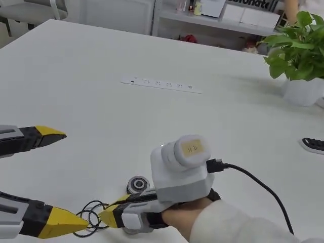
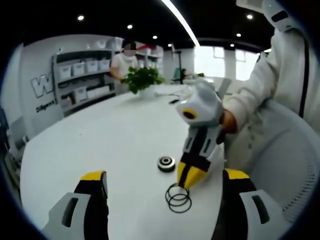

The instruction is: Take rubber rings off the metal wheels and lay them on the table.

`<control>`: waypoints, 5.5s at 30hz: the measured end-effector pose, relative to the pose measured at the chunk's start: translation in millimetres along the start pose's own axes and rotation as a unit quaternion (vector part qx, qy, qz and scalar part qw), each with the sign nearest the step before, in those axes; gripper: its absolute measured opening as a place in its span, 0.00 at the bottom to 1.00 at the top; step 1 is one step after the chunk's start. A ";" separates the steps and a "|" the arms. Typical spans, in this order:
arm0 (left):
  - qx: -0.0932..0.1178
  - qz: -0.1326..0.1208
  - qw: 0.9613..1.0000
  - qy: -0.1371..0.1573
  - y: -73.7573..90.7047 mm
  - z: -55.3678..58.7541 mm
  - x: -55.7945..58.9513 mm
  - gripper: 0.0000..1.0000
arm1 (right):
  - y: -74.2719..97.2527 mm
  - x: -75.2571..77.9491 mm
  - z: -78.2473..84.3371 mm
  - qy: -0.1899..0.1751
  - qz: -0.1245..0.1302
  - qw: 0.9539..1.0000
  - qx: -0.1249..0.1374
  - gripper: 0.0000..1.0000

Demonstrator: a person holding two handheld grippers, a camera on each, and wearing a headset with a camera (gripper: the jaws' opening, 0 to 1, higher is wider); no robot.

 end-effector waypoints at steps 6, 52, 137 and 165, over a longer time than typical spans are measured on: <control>-0.002 0.002 1.000 0.000 -0.4 1.0 0.2 0.96 | 1.5 1.8 0.5 0.018 0.011 1.000 -0.008 0.10; 0.003 -0.003 0.999 -0.037 6.3 -28.2 -1.8 0.93 | 80.0 76.0 -26.0 -0.071 0.093 0.985 0.125 0.18; -0.057 0.094 0.992 -0.063 -131.3 -5.9 -2.4 0.15 | 38.8 72.9 16.8 0.017 0.090 0.996 0.023 0.21; -0.048 0.089 0.994 -0.050 -127.9 -3.1 -2.0 0.14 | 39.1 80.3 20.8 0.024 0.123 0.992 0.006 0.00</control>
Point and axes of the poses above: the centre of the closed fingertips' face, and the gripper's own axes: y roughly backward along the fingers, x roughly to its right, z roughly out of its underside, the point moved 3 cm from there along y, roughly backward along the fingers, and after that the axes turned 14 degrees about -x, right-handed, at the moved point
